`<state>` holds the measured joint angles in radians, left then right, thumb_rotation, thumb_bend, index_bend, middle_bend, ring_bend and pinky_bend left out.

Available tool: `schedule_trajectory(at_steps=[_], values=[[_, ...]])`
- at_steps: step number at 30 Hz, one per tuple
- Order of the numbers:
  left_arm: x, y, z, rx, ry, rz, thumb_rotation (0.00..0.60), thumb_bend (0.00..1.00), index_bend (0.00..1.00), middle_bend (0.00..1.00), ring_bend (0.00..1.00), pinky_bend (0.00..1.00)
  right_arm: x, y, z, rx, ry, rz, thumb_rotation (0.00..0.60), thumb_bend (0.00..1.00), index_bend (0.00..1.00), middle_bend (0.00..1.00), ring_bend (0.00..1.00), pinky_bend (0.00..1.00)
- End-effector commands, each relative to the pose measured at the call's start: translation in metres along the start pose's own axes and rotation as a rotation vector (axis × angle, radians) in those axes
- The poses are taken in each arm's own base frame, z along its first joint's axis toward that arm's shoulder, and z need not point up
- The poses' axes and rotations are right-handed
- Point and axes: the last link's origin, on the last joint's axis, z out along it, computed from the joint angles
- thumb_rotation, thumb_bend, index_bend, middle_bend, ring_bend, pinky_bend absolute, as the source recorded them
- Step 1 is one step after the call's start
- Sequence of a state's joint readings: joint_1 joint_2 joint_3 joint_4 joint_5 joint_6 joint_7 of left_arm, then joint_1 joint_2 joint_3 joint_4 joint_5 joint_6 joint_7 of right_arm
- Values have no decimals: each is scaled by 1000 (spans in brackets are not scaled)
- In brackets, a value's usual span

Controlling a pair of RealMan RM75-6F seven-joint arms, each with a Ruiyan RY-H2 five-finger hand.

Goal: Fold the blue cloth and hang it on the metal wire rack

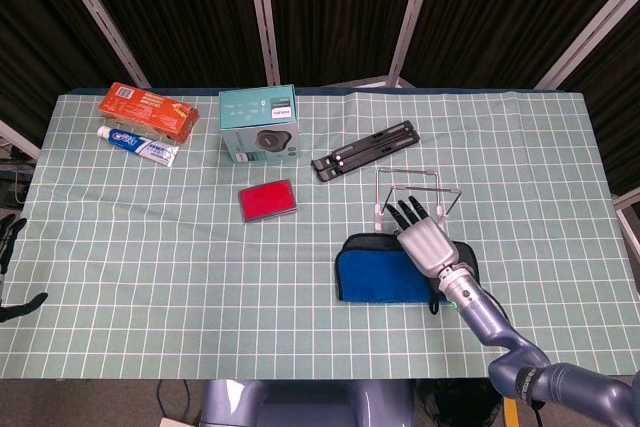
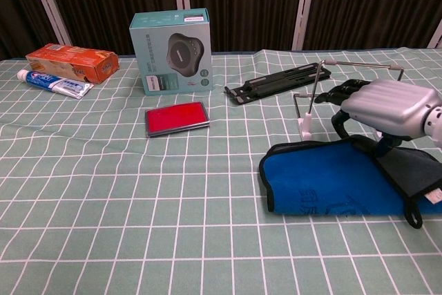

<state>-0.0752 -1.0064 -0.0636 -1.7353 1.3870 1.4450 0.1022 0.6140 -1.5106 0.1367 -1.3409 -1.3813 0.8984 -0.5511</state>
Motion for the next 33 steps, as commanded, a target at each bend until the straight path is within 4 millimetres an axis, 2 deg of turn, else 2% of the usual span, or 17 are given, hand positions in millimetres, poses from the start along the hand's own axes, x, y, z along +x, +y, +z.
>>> schedule_trajectory(at_steps=[1, 15, 33], values=[[0, 0, 0, 1, -1, 0, 600, 0, 0, 0, 0, 0, 0, 4, 1, -16, -2, 3, 600, 411, 571, 25, 0, 0], [-1, 1, 0, -4, -2, 1, 600, 0, 0, 0, 0, 0, -5, 6, -1, -49, 11, 34, 600, 412, 576, 26, 0, 0], [-2, 2, 1, -4, -4, 5, 600, 0, 0, 0, 0, 0, -9, 8, 14, -67, -16, 56, 600, 414, 580, 33, 0, 0]])
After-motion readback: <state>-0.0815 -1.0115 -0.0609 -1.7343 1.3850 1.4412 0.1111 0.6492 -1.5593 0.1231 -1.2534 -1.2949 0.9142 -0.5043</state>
